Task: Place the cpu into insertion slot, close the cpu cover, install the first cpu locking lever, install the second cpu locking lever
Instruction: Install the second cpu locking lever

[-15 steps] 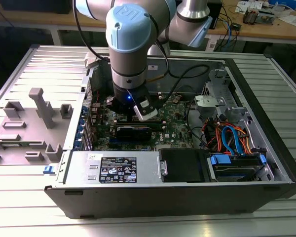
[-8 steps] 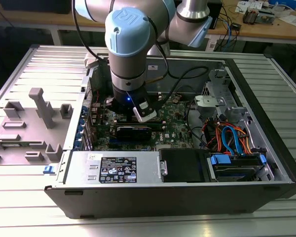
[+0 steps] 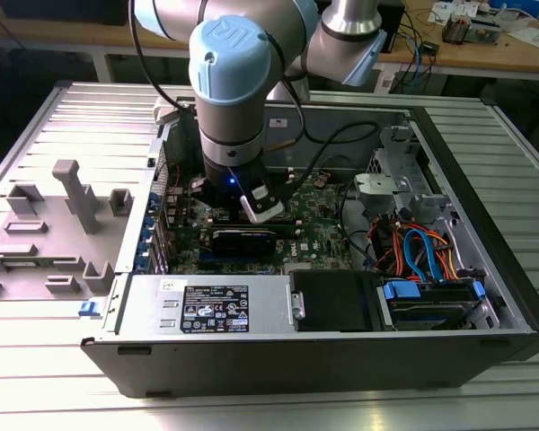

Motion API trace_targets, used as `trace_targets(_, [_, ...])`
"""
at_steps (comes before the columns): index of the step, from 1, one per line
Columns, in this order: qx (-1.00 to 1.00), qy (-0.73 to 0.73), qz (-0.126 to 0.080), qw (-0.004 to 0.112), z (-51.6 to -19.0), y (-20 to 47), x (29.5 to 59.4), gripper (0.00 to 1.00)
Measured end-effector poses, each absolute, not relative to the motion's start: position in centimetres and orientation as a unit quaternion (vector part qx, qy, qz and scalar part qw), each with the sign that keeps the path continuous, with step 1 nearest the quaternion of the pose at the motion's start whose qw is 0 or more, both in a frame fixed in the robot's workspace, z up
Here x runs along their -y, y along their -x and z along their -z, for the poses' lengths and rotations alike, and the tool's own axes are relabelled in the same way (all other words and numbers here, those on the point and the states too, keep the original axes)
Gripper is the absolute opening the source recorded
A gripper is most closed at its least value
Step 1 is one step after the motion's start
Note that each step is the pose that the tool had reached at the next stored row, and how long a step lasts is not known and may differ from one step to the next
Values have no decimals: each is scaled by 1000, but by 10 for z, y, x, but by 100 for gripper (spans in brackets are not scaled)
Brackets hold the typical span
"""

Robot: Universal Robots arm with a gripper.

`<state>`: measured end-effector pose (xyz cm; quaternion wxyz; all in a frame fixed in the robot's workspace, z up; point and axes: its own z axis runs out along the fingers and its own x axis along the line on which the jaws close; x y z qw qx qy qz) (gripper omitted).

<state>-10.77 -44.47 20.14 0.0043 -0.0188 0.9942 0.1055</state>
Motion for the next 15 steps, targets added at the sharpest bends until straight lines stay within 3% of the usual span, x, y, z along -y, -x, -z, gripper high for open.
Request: trace_targets(15, [-994, 19, -104, 4, -201, 108, 444, 11])
